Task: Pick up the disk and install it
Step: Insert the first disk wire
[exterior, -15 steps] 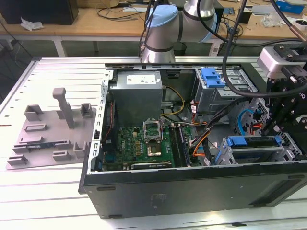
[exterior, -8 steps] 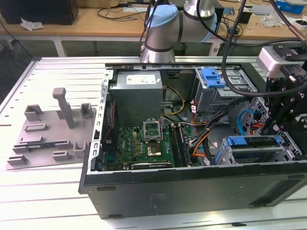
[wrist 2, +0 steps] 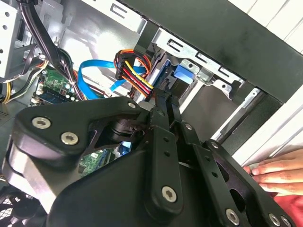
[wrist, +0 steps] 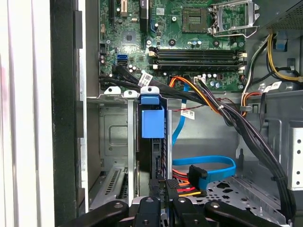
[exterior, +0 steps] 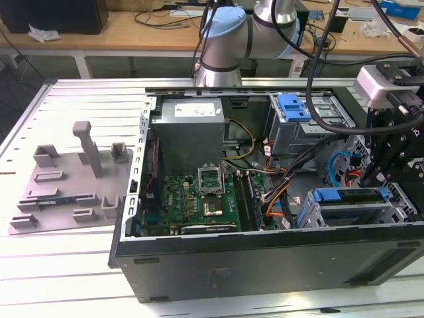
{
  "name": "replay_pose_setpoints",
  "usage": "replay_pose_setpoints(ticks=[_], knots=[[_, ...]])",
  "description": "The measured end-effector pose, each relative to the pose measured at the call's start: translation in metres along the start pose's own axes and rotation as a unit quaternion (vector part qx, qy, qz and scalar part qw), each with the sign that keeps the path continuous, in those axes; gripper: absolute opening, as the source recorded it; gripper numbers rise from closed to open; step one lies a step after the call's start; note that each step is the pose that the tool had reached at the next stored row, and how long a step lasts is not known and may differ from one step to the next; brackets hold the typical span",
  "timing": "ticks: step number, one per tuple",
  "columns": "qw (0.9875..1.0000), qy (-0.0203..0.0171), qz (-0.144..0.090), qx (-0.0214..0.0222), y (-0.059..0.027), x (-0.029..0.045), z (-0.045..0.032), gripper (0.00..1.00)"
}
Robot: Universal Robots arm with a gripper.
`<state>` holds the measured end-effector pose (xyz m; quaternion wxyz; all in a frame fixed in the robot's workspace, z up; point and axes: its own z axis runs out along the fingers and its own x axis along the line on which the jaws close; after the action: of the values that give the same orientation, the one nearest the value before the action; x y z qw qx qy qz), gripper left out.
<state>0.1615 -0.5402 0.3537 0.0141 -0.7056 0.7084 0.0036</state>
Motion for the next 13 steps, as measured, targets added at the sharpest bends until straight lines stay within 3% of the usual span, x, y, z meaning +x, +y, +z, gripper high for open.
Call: replay_pose_setpoints(ticks=[13], knots=[[1.0, -0.0001, -0.004, -0.0001, 0.0001, 0.0001, 0.0041, 0.17]])
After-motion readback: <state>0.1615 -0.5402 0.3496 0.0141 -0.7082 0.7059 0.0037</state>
